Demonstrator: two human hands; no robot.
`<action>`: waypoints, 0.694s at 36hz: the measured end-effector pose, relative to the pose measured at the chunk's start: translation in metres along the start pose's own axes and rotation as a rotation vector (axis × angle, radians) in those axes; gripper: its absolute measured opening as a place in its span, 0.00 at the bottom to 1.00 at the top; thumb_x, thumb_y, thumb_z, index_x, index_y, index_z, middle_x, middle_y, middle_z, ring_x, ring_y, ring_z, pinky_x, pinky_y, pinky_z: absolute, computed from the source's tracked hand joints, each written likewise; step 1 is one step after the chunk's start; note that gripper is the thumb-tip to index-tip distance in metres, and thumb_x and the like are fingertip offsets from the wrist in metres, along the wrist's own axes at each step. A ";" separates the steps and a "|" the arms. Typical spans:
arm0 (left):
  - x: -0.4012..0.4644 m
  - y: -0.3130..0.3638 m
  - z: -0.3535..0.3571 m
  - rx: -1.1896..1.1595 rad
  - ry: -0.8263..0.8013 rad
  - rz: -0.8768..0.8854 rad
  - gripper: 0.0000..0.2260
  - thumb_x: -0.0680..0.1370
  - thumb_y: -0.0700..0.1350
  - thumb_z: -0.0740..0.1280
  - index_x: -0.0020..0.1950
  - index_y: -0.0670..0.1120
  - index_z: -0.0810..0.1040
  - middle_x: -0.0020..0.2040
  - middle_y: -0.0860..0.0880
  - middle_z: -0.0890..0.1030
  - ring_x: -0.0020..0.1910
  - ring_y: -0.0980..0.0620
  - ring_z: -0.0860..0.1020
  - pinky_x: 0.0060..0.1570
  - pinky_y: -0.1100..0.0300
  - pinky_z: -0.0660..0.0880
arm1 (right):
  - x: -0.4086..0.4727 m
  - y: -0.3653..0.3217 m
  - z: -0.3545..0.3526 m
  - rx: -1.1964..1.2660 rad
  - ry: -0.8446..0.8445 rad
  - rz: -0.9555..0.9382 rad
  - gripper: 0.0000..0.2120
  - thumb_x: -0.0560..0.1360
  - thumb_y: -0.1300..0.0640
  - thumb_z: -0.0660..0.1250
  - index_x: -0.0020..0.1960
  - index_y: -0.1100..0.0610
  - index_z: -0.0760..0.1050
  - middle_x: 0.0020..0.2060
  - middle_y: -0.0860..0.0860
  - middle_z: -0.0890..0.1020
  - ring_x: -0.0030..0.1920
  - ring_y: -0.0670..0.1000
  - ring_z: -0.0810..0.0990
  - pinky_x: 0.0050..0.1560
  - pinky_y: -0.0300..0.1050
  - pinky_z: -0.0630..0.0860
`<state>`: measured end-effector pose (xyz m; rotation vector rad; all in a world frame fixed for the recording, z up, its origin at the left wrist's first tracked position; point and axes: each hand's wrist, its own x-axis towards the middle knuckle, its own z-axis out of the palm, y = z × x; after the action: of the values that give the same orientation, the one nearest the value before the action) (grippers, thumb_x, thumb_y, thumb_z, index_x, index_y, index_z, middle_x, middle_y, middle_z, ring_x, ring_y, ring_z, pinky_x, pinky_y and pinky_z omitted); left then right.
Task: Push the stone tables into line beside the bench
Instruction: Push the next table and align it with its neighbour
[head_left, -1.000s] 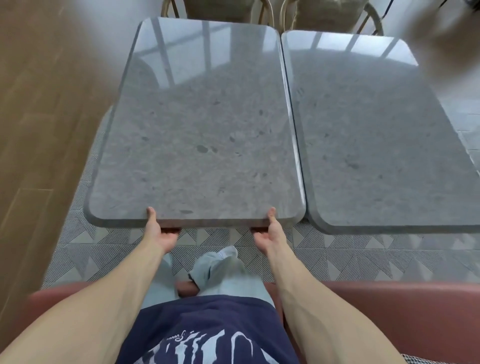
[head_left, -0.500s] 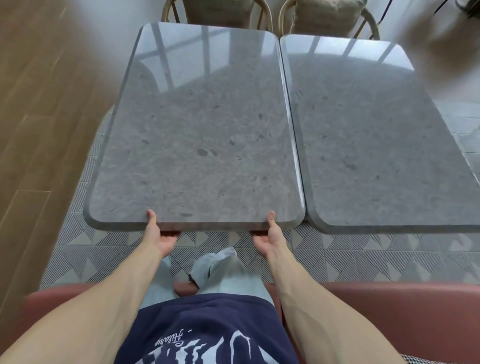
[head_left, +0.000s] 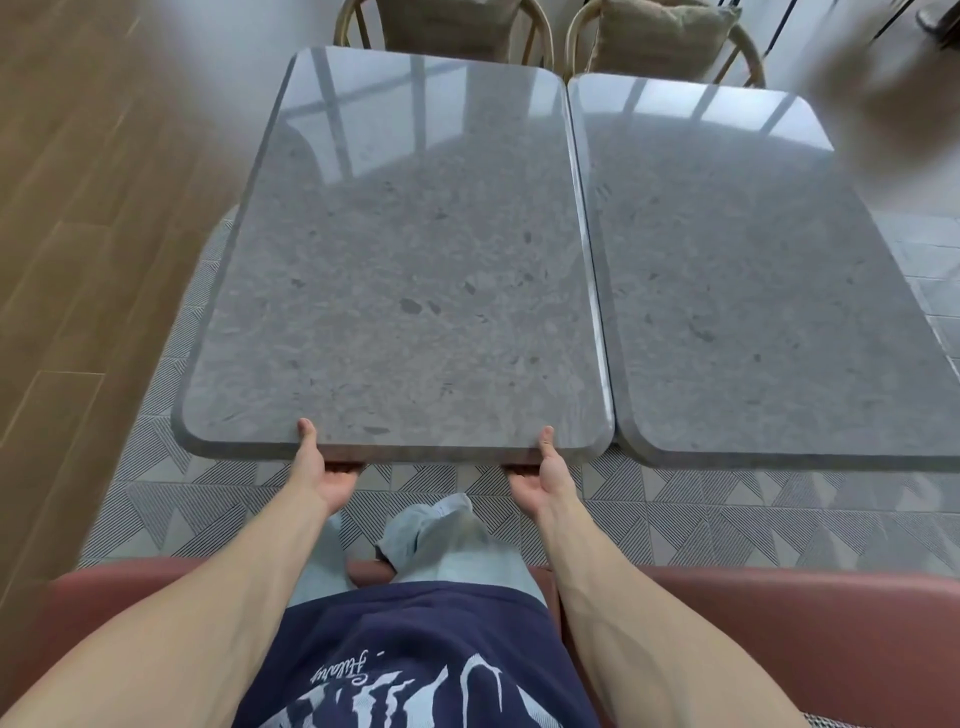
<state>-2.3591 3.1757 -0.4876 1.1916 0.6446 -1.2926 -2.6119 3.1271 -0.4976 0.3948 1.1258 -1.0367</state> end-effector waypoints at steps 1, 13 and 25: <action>0.000 -0.001 -0.001 0.002 -0.001 0.001 0.25 0.77 0.61 0.67 0.62 0.42 0.72 0.64 0.42 0.77 0.65 0.44 0.76 0.68 0.48 0.71 | -0.001 0.000 -0.001 0.001 -0.001 0.000 0.24 0.77 0.54 0.69 0.69 0.61 0.69 0.62 0.61 0.78 0.65 0.62 0.76 0.69 0.60 0.70; 0.000 -0.002 -0.006 -0.006 -0.010 -0.009 0.25 0.76 0.61 0.68 0.62 0.42 0.72 0.66 0.42 0.77 0.65 0.43 0.76 0.69 0.47 0.70 | -0.008 0.000 -0.005 0.011 -0.026 0.008 0.25 0.78 0.54 0.68 0.70 0.62 0.68 0.65 0.62 0.77 0.66 0.63 0.75 0.70 0.60 0.69; -0.002 0.000 -0.004 -0.054 0.027 -0.035 0.30 0.76 0.60 0.68 0.71 0.43 0.71 0.68 0.42 0.76 0.66 0.42 0.75 0.70 0.47 0.69 | -0.006 0.001 -0.003 0.010 0.007 0.007 0.22 0.77 0.52 0.69 0.66 0.62 0.72 0.64 0.61 0.78 0.64 0.61 0.76 0.70 0.56 0.70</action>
<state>-2.3583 3.1804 -0.4866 1.1599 0.7183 -1.2832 -2.6136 3.1330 -0.4937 0.4102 1.1253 -1.0359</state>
